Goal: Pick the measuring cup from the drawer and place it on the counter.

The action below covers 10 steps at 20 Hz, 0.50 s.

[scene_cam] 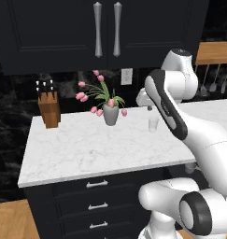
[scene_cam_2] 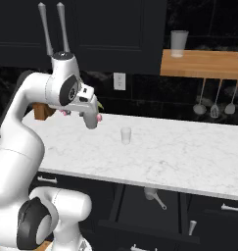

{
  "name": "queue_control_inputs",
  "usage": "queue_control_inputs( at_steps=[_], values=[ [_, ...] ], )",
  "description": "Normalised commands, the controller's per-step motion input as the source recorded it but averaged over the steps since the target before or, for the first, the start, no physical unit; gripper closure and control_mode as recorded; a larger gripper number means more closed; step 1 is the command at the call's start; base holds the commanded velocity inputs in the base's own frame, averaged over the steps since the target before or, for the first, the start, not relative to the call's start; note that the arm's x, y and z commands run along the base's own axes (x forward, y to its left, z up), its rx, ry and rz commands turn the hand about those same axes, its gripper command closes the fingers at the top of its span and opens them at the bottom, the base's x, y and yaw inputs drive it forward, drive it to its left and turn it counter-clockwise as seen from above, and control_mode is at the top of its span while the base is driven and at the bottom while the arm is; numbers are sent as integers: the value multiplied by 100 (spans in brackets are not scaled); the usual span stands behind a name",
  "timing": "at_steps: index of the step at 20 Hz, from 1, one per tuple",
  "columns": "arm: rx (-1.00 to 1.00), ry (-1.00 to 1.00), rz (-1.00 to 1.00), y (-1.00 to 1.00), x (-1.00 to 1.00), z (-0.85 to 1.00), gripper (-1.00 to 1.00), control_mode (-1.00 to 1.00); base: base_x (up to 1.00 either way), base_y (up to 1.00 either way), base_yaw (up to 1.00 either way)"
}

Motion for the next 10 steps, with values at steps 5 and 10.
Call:
queue_control_inputs(
  at_steps=[5, 10],
  values=[
    [0, 0, -3, -15, -19, -1, -100, -100, 0, 0, 0],
    [2, 7, -3, -93, -29, -9, -100, -100, 0, 0, 0]
  ],
)
